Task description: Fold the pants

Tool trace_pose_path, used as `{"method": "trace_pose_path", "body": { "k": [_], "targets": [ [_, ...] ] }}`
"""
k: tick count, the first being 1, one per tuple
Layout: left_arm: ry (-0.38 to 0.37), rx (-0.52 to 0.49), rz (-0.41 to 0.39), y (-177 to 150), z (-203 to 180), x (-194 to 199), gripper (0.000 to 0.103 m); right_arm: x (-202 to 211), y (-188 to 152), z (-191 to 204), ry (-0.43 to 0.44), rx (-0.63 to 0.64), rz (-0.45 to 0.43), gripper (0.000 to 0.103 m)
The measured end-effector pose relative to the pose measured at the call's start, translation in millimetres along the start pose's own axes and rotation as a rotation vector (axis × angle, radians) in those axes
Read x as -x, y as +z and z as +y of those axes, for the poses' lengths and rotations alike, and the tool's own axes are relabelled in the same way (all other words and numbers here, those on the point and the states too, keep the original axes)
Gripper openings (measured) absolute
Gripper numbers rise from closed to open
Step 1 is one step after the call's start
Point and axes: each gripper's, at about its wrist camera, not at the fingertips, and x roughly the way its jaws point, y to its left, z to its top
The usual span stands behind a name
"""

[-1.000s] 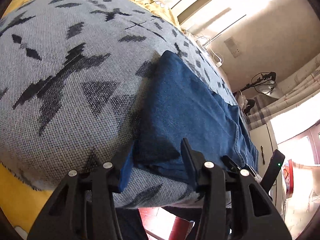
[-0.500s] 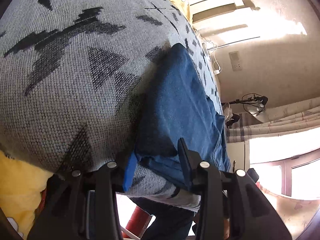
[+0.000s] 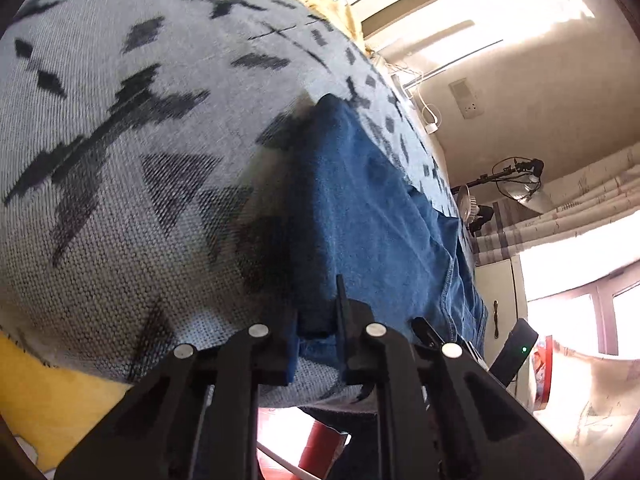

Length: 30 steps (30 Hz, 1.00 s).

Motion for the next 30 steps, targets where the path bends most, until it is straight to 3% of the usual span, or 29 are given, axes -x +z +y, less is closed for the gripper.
{"method": "trace_pose_path", "body": {
  "k": [5,7,11,13,16,17,21,24,26,27,30],
  "targets": [
    [0.071,-0.151,-0.066,-4.1,-40.2,15.9,0.013,4.9,10.9,5.2,-0.044,0.015,0.039,0.092],
    [0.095,-0.190,-0.085,-5.8,-51.3,18.9,0.013,16.1,22.3,10.9,-0.053,0.041,0.015,0.093],
    [0.171,-0.270,-0.136,-13.2,-72.1,21.9,0.013,29.7,62.6,17.7,0.079,0.011,0.039,0.093],
    [0.205,-0.315,-0.167,-19.3,-85.9,21.6,0.013,28.6,94.9,35.6,0.140,0.049,0.106,0.094],
    [0.258,-0.387,-0.204,-28.5,-104.7,21.3,0.013,22.5,145.4,77.5,0.335,0.095,0.248,0.096],
    [0.282,-0.414,-0.213,-31.9,-111.1,20.8,0.013,19.0,157.1,91.4,0.364,0.109,0.287,0.096],
    [0.359,-0.523,-0.239,-41.2,-137.7,19.4,0.013,-6.0,188.2,160.9,0.364,0.268,0.438,0.096],
    [0.395,-0.604,-0.255,-46.8,-159.6,21.4,0.013,-21.5,189.8,183.7,0.337,0.337,0.514,0.096],
    [0.410,-0.666,-0.268,-49.7,-176.6,24.5,0.013,-20.7,193.6,179.9,0.326,0.349,0.502,0.077],
    [0.415,-0.700,-0.278,-51.3,-186.6,26.7,0.013,-19.2,197.6,172.2,0.321,0.342,0.500,0.053],
    [0.421,-0.811,-0.301,-55.7,-219.9,30.4,0.012,3.3,212.2,138.2,0.354,0.285,0.470,0.035]
  ]
}}
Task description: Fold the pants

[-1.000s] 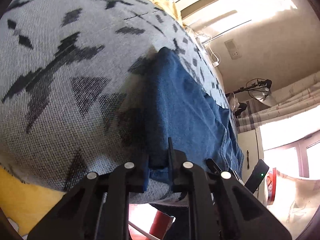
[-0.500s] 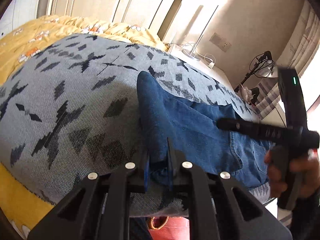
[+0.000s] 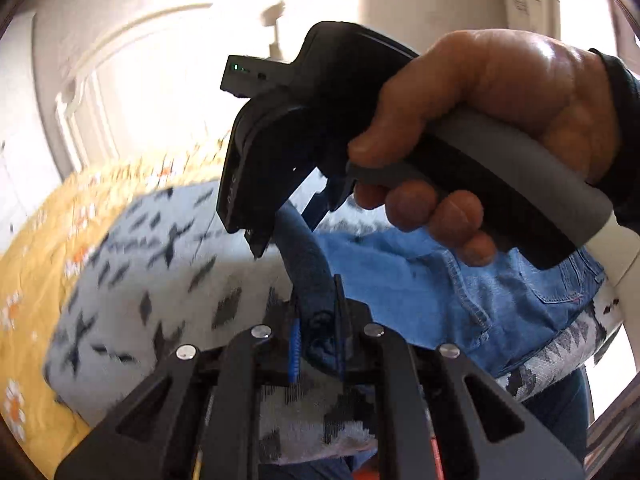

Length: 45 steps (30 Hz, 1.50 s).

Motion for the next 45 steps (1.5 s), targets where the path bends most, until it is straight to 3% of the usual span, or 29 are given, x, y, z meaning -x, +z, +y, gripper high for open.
{"method": "trace_pose_path", "body": {
  "k": [7,13,17,20,22,25,26,27,29,31,33,35,36,37,39,41,42,45],
  "targets": [
    [-0.044,-0.246,-0.142,67.7,-94.8,41.6,0.012,127.0,-56.0,-82.3,0.082,-0.101,-0.248,0.024],
    [-0.100,-0.458,-0.227,94.5,-238.0,47.6,0.012,201.4,-154.2,-207.8,0.090,-0.272,-0.399,0.018],
    [-0.143,-0.566,-0.225,69.9,-353.5,22.9,0.012,189.7,-229.1,-296.3,0.062,-0.386,-0.407,0.017],
    [-0.144,-0.634,-0.204,28.0,-433.4,-13.7,0.012,146.6,-280.8,-356.8,0.051,-0.436,-0.390,0.016],
    [-0.133,-0.662,-0.180,-2.7,-465.7,-41.8,0.012,106.8,-302.8,-386.1,0.037,-0.449,-0.359,0.016],
    [-0.096,-0.713,-0.191,-42.2,-487.7,-70.7,0.017,63.2,-318.6,-408.3,0.040,-0.460,-0.346,0.022],
    [-0.086,-0.746,-0.218,-53.0,-492.3,-72.6,0.023,62.1,-324.6,-410.9,0.064,-0.471,-0.371,0.023],
    [-0.064,-0.761,-0.249,-61.1,-494.3,-72.3,0.038,61.5,-326.1,-413.0,0.082,-0.480,-0.384,0.024],
    [-0.044,-0.749,-0.292,-70.3,-492.5,-69.7,0.056,61.7,-325.4,-414.4,0.095,-0.475,-0.386,0.031],
    [-0.014,-0.748,-0.315,-76.6,-491.1,-69.1,0.056,65.3,-323.2,-414.1,0.068,-0.457,-0.390,0.066],
    [-0.010,-0.757,-0.320,-82.2,-491.8,-68.4,0.055,68.0,-320.5,-411.9,0.061,-0.437,-0.414,0.074],
    [0.010,-0.812,-0.352,-89.7,-497.1,-66.2,0.050,69.0,-318.6,-414.8,0.075,-0.436,-0.422,0.074],
    [0.016,-0.824,-0.352,-91.9,-502.7,-68.5,0.046,68.5,-318.1,-417.1,0.083,-0.444,-0.425,0.068],
    [0.019,-0.828,-0.334,-91.0,-505.8,-72.4,0.042,67.4,-317.9,-419.7,0.089,-0.450,-0.424,0.053],
    [0.032,-0.831,-0.299,-86.4,-509.2,-81.0,0.022,63.3,-317.3,-423.7,0.046,-0.453,-0.400,0.039],
    [0.046,-0.841,-0.310,-83.5,-510.4,-80.0,0.012,66.0,-318.0,-421.8,0.021,-0.433,-0.401,0.027],
    [0.057,-0.853,-0.331,-82.8,-510.4,-75.7,0.011,71.3,-318.6,-417.4,-0.006,-0.410,-0.404,0.016],
    [0.077,-0.873,-0.384,-77.5,-510.9,-64.4,0.011,96.1,-320.4,-402.9,-0.049,-0.364,-0.434,0.012]
  ]
}}
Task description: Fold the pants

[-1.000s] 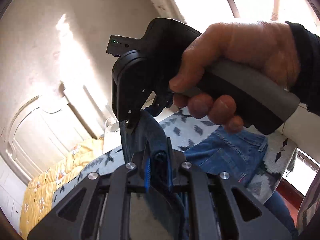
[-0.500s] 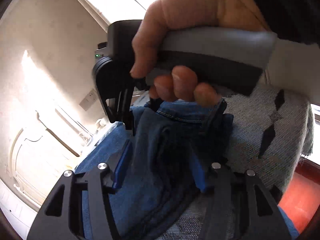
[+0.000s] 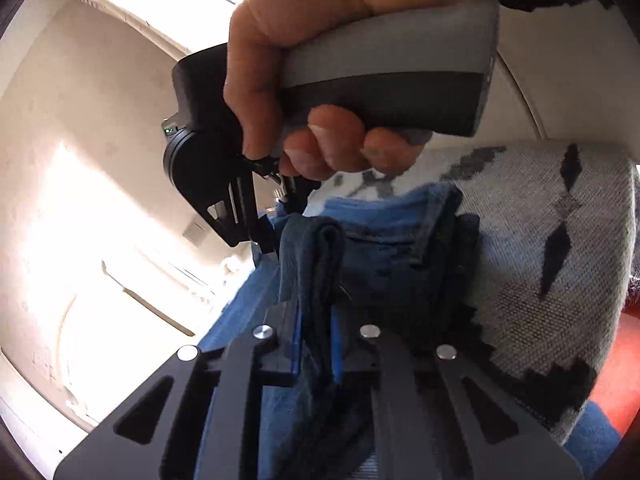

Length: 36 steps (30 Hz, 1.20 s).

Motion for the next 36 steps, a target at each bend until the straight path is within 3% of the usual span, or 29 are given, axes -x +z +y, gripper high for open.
{"method": "trace_pose_path", "body": {
  "k": [6,12,14,17,18,20,23,24,27,28,30,31,32,33,34,36],
  "targets": [
    [-0.004,-0.058,-0.052,18.6,-5.6,5.9,0.011,24.3,0.4,-6.8,-0.039,-0.004,-0.033,0.012],
    [-0.067,-0.139,-0.052,16.8,-33.7,1.1,0.011,13.3,-19.4,-37.0,-0.049,-0.061,-0.035,0.012],
    [-0.085,-0.152,-0.043,15.2,-40.7,-1.4,0.011,6.1,-25.1,-37.7,-0.088,-0.041,-0.038,0.013],
    [-0.104,-0.178,-0.047,12.9,-47.6,-1.8,0.016,1.5,-32.8,-38.1,-0.195,-0.024,-0.069,0.035],
    [-0.107,-0.173,-0.052,12.1,-47.1,-0.6,0.016,2.3,-35.4,-37.1,-0.238,-0.015,-0.088,0.051],
    [-0.134,-0.136,-0.063,11.3,-37.8,5.2,0.022,5.4,-37.9,-35.4,-0.325,-0.005,-0.126,0.063],
    [-0.199,-0.087,-0.106,10.5,-12.2,34.7,0.048,17.6,-34.8,-32.5,-0.361,-0.033,-0.164,0.068],
    [-0.219,-0.058,-0.113,6.2,0.3,46.7,0.048,26.8,-32.5,-28.2,-0.363,-0.037,-0.202,0.068],
    [-0.323,0.144,-0.112,-15.9,67.3,74.1,0.048,50.3,-23.3,-10.2,-0.369,-0.045,-0.308,0.068],
    [-0.338,0.223,-0.112,-24.0,93.2,77.1,0.050,52.0,-19.1,-2.5,-0.367,-0.033,-0.315,0.068],
    [-0.350,0.347,-0.117,-39.8,139.5,69.1,0.065,44.7,-10.0,17.0,-0.361,0.008,-0.284,0.068],
    [-0.355,0.400,-0.082,-46.1,160.0,55.2,0.065,36.7,-5.5,26.6,-0.352,0.027,-0.270,0.068],
    [-0.341,0.445,-0.031,-55.8,181.8,30.5,0.063,30.0,-2.5,31.4,-0.348,0.036,-0.259,0.068],
    [-0.346,0.477,0.006,-60.1,197.3,10.9,0.054,17.8,2.4,34.4,-0.355,0.038,-0.236,0.068],
    [-0.396,0.511,0.053,-66.1,211.3,-13.1,0.046,8.0,6.0,33.7,-0.367,0.033,-0.227,0.068],
    [-0.447,0.579,0.188,-79.0,236.8,-72.8,0.008,-8.7,10.1,28.7,-0.372,0.027,-0.219,0.066]
  ]
}}
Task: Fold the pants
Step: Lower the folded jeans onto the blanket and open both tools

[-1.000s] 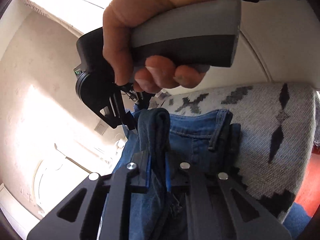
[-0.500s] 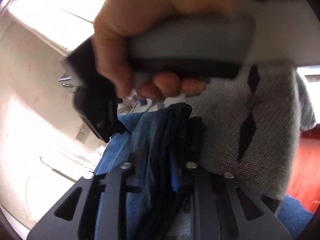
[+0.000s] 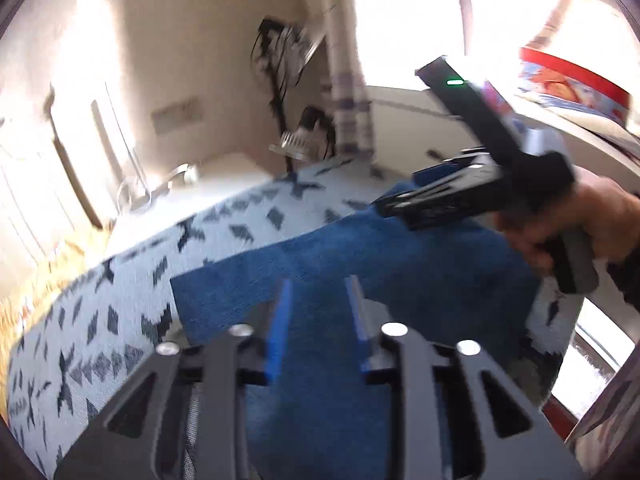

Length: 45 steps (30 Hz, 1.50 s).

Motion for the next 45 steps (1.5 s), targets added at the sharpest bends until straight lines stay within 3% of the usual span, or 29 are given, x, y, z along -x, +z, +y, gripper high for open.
{"method": "trace_pose_path", "body": {
  "k": [3,5,6,11,14,17,20,23,28,33,39,45],
  "targets": [
    [-0.055,0.063,0.164,7.4,39.4,-62.1,0.007,-25.2,-3.3,-14.8,-0.096,-0.031,0.004,0.066],
    [-0.022,0.072,0.231,4.4,56.4,-93.3,0.002,-38.8,-9.3,-32.7,-0.076,-0.109,0.039,0.071],
    [-0.024,0.090,0.265,-7.8,69.2,-110.9,0.002,-42.4,-13.9,-40.9,-0.054,-0.148,0.038,0.078],
    [0.032,0.132,0.302,2.1,89.7,-140.0,0.002,-50.5,-19.6,-50.9,-0.023,-0.210,0.041,0.085],
    [0.065,0.150,0.220,10.7,88.1,-114.4,0.002,-49.5,-19.3,-48.3,-0.038,-0.208,0.032,0.086],
    [-0.008,0.183,0.139,8.2,66.2,-71.0,0.003,-41.2,-19.1,-43.7,-0.063,-0.188,-0.001,0.086],
    [-0.064,0.206,0.220,-15.6,35.2,-56.6,0.008,-13.6,-20.9,-36.6,-0.109,-0.176,-0.072,0.086],
    [-0.054,0.210,0.311,-43.5,12.4,-59.9,0.008,26.2,-34.8,-21.0,-0.124,-0.164,-0.127,0.086],
    [-0.020,0.190,0.292,-56.1,2.7,-52.9,0.012,67.1,-84.3,0.1,-0.152,-0.194,-0.108,0.087],
    [-0.022,0.189,0.277,-72.3,-15.0,-11.5,0.050,50.9,-122.3,9.5,-0.219,-0.173,0.001,0.087],
    [0.038,0.144,0.268,-97.2,-36.0,16.7,0.057,48.9,-133.2,12.8,-0.234,-0.152,-0.011,0.088],
    [0.055,0.156,0.186,-56.6,-16.6,7.2,0.057,48.5,-135.0,11.9,-0.227,-0.149,-0.013,0.088]
  ]
}}
